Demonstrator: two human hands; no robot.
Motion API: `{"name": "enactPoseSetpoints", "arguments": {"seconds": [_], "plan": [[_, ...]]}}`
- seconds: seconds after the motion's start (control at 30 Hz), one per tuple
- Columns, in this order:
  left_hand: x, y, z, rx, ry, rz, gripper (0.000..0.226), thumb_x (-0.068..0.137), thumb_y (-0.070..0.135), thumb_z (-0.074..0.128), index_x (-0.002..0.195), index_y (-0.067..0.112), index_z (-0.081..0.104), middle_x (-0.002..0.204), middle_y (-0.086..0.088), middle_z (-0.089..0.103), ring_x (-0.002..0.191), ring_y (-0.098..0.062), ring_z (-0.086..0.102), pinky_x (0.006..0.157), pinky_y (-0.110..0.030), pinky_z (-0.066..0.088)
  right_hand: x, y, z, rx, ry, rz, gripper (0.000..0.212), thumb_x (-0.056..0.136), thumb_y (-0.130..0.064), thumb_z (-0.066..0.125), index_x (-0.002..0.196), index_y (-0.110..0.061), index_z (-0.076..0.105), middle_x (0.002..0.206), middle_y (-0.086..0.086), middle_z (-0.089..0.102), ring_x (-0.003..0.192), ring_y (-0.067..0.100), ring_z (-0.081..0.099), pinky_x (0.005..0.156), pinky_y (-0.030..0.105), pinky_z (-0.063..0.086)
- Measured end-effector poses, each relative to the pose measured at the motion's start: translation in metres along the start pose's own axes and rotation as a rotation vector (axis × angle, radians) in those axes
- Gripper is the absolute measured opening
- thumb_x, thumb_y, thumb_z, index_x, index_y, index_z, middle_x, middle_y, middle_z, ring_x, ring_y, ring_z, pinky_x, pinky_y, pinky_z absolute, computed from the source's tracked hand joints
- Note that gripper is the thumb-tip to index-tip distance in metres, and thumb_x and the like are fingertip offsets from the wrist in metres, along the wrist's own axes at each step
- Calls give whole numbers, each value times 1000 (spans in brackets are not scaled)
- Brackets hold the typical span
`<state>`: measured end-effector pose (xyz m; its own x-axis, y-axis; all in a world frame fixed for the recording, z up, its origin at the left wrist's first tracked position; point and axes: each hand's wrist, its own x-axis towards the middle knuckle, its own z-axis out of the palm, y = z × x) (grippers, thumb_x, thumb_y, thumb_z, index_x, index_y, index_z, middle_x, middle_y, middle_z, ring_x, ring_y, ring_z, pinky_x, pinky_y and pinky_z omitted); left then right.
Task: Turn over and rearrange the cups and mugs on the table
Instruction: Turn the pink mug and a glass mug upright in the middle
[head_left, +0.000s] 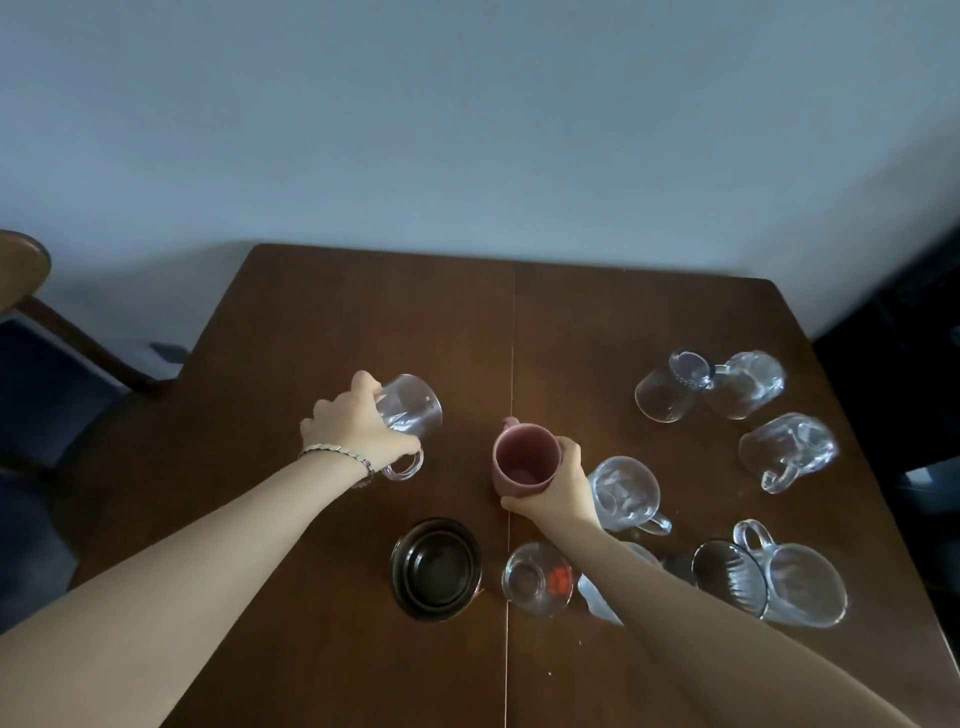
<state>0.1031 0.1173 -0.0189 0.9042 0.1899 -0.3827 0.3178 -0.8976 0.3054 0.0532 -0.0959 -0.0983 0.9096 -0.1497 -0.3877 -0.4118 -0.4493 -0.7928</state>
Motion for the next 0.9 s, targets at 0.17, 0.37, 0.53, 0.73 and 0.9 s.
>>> {"name": "enactPoseSetpoints", "arguments": {"seconds": [0.17, 0.37, 0.53, 0.73, 0.9], "plan": [[11, 14, 20, -131, -46, -24, 71, 65, 29, 78, 120, 17, 35, 114, -7, 61, 96, -27, 62, 79, -38, 53, -15, -12, -14, -121, -92, -53, 107, 66, -11, 84, 147, -23, 15, 147, 5, 32, 135, 21, 35, 109, 36, 35], [11, 4, 48, -404, -126, 2, 95, 59, 2, 82, 138, 21, 32, 140, -10, 43, 116, -31, 53, 87, -37, 51, -19, -19, -32, -233, -124, -170, 97, 72, -19, 80, 147, -22, 18, 149, 4, 28, 135, 17, 33, 99, 20, 32], [6, -8, 63, -415, -164, 66, 89, 56, 6, 85, 130, 24, 38, 122, 1, 55, 114, -27, 53, 93, -36, 49, -14, -17, -40, -325, -140, -175, 84, 74, -11, 74, 143, -18, 28, 147, 7, 31, 134, 19, 35, 95, 18, 30], [5, -11, 66, -311, -232, 138, 90, 59, 9, 85, 131, 17, 32, 132, -4, 50, 107, -19, 55, 92, -29, 44, -14, -18, -47, -402, -132, -194, 66, 76, -10, 70, 134, -19, 42, 138, 4, 39, 126, 18, 43, 89, 17, 35], [4, -9, 55, -53, -370, 251, 81, 70, 2, 75, 133, 20, 27, 122, -7, 54, 91, -19, 59, 79, -26, 48, -20, -17, -60, -465, -185, -182, 54, 78, -12, 68, 129, -19, 50, 135, 3, 44, 127, 17, 42, 94, 17, 31]]}}
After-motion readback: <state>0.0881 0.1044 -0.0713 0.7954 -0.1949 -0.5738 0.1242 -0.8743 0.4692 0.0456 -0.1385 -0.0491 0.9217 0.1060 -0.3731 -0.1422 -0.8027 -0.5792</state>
